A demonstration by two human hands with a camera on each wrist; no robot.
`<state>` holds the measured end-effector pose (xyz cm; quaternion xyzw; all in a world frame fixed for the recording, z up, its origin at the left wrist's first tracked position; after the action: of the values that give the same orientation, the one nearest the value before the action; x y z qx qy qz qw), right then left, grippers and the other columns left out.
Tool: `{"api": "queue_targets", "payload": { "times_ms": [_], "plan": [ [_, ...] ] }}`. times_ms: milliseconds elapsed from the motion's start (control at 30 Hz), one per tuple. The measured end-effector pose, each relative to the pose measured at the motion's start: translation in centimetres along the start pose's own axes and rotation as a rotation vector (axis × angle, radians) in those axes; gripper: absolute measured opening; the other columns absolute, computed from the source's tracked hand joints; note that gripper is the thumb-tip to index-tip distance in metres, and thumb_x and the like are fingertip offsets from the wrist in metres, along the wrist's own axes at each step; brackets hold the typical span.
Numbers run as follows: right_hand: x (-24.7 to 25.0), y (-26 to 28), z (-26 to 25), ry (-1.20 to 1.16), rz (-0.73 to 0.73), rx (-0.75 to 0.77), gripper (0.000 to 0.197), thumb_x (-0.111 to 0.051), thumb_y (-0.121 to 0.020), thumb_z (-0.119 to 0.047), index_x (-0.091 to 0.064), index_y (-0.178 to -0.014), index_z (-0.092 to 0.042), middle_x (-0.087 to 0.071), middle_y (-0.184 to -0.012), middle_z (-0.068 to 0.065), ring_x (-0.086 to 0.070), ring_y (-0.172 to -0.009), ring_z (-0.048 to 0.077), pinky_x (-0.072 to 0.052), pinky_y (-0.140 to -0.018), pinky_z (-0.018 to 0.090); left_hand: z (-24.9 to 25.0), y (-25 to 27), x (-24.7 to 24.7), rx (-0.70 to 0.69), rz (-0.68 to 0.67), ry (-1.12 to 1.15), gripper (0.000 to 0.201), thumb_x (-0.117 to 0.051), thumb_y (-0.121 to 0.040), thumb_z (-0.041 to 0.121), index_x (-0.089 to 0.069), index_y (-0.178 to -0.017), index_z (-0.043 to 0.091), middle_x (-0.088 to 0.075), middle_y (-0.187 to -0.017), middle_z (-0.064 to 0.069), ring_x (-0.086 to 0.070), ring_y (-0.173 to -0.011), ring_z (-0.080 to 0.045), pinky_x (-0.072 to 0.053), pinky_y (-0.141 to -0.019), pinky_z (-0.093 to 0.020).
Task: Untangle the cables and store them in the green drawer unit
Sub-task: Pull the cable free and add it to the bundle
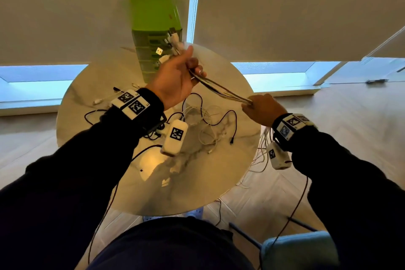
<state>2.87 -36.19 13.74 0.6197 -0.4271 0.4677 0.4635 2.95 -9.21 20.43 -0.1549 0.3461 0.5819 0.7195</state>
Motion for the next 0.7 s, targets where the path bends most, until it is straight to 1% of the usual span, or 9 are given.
{"api": "queue_targets", "payload": {
  "times_ms": [67,133,233,300,367,433,567,633,700],
  "plan": [
    [-1.8,0.8,-1.2,-0.044,-0.023,0.002,0.017,-0.048,-0.095,-0.035,-0.043,-0.082,-0.024,-0.054,-0.070,0.007,-0.061,-0.071,0.036,-0.049,-0.063,0.038,0.1,-0.7,-0.5,-0.065,0.058,0.016,0.024,-0.051,-0.102,0.028,-0.044,-0.080,0.019,-0.037,-0.066,0.003,-0.041,-0.063,-0.013,-0.043,-0.077,-0.032],
    [-4.0,1.7,-2.9,-0.116,-0.119,0.056,0.011,-0.048,-0.094,-0.032,-0.039,-0.096,-0.027,-0.055,-0.073,0.005,-0.060,-0.067,0.033,-0.054,-0.062,0.045,0.3,-1.2,-0.6,-0.116,0.134,0.020,0.026,-0.055,-0.100,0.026,-0.043,-0.077,0.020,-0.033,-0.066,0.004,-0.037,-0.060,-0.012,-0.040,-0.072,-0.031],
    [-6.8,3.2,-5.9,-0.190,-0.331,0.188,0.031,-0.052,-0.094,-0.026,-0.033,-0.117,-0.017,-0.060,-0.083,0.007,-0.059,-0.069,0.028,-0.054,-0.067,0.050,-0.1,-1.2,-0.3,-0.146,0.256,-0.057,0.021,-0.055,-0.100,0.026,-0.048,-0.081,0.025,-0.032,-0.073,0.007,-0.033,-0.064,-0.009,-0.034,-0.070,-0.027],
    [-8.2,3.8,-7.8,-0.129,-0.462,0.235,0.046,-0.054,-0.094,-0.028,-0.028,-0.128,-0.011,-0.062,-0.095,0.012,-0.060,-0.078,0.031,-0.054,-0.072,0.050,-1.1,-1.2,0.5,-0.148,0.272,-0.162,0.003,-0.055,-0.100,0.029,-0.053,-0.098,0.027,-0.047,-0.089,0.008,-0.042,-0.080,-0.009,-0.036,-0.076,-0.027],
    [-9.4,4.0,-8.8,-0.070,-0.533,0.253,0.058,-0.056,-0.095,-0.031,-0.023,-0.137,-0.007,-0.064,-0.104,0.016,-0.063,-0.086,0.035,-0.053,-0.076,0.048,-2.1,-1.3,2.0,-0.122,0.298,-0.263,0.007,-0.054,-0.101,0.030,-0.050,-0.106,0.029,-0.051,-0.104,0.009,-0.044,-0.088,-0.009,-0.036,-0.079,-0.028],
    [-10.0,3.9,-9.1,-0.090,-0.563,0.262,0.059,-0.057,-0.096,-0.035,-0.025,-0.136,-0.005,-0.063,-0.106,0.015,-0.062,-0.089,0.034,-0.052,-0.077,0.045,-2.4,-1.5,3.8,-0.115,0.369,-0.310,0.008,-0.053,-0.102,0.028,-0.046,-0.103,0.027,-0.049,-0.099,0.008,-0.039,-0.079,-0.009,-0.036,-0.072,-0.027],
    [-9.7,2.5,-8.1,-0.257,-0.467,0.229,0.036,-0.055,-0.098,-0.041,-0.039,-0.113,-0.012,-0.055,-0.085,0.006,-0.054,-0.075,0.028,-0.045,-0.070,0.040,-0.7,-1.5,6.8,-0.159,0.445,-0.222,0.011,-0.054,-0.102,0.022,-0.044,-0.097,0.021,-0.058,-0.072,0.012,-0.047,-0.060,-0.005,-0.037,-0.054,-0.023],
    [-9.7,1.3,-7.3,-0.289,-0.381,0.187,0.031,-0.047,-0.101,-0.041,-0.043,-0.107,-0.011,-0.058,-0.083,0.010,-0.057,-0.075,0.031,-0.044,-0.068,0.039,0.5,-1.2,7.6,-0.187,0.461,-0.161,0.015,-0.051,-0.103,0.022,-0.043,-0.090,0.019,-0.057,-0.058,0.015,-0.046,-0.049,-0.003,-0.034,-0.051,-0.023],
    [-9.6,0.3,-6.8,-0.234,-0.330,0.183,0.032,-0.040,-0.103,-0.042,-0.044,-0.110,-0.012,-0.061,-0.086,0.012,-0.059,-0.077,0.033,-0.044,-0.068,0.039,1.3,-1.1,8.0,-0.203,0.476,-0.115,0.016,-0.051,-0.103,0.022,-0.044,-0.089,0.020,-0.052,-0.052,0.014,-0.042,-0.046,-0.003,-0.031,-0.050,-0.024]
  ]
}}
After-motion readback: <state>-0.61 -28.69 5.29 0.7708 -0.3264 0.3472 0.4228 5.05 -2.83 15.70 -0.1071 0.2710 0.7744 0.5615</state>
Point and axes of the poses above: each hand's wrist, its own y-axis away from the middle knuckle, its own x-axis out of the back of the hand, z = x × y, the point moved 1 cm from there along -y, towards the middle knuckle
